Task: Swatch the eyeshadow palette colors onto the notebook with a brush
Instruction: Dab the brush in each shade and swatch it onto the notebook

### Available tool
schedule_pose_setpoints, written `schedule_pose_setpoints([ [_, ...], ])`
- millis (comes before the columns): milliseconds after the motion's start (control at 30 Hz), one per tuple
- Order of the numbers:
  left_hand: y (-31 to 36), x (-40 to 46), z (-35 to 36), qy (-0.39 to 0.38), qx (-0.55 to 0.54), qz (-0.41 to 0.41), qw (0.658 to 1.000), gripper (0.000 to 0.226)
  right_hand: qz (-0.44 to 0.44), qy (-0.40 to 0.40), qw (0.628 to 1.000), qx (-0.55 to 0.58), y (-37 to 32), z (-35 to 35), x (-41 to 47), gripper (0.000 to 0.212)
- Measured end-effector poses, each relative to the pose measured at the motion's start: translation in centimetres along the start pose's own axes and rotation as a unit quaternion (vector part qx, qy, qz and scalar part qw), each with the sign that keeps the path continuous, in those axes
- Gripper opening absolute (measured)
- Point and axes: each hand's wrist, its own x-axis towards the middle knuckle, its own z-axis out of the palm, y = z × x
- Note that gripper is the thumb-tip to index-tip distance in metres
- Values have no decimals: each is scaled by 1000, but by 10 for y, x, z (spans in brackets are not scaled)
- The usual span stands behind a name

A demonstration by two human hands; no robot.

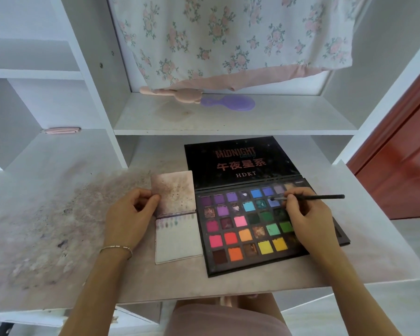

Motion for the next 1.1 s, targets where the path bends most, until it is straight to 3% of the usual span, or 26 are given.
schedule_pose_setpoints([
  [233,0,0,0,-1,1,-6,1000,12,-2,17,998,-52,2,1,0,14],
  [400,1,0,0,-2,1,-2,1000,20,3,5,999,-54,0,1,0,11],
  [533,-1,0,0,-1,3,-6,1000,6,7,13,999,-39,-3,1,-1,22],
  [667,-1,2,0,1,8,-4,1000,8,0,18,1000,11,-8,-1,-4,14],
  [833,-2,1,0,-1,7,-4,1000,10,3,-27,994,108,-29,10,-10,25],
  [1100,1,1,0,-3,1,-10,1000,9,-13,-145,970,196,-66,55,-22,18],
])
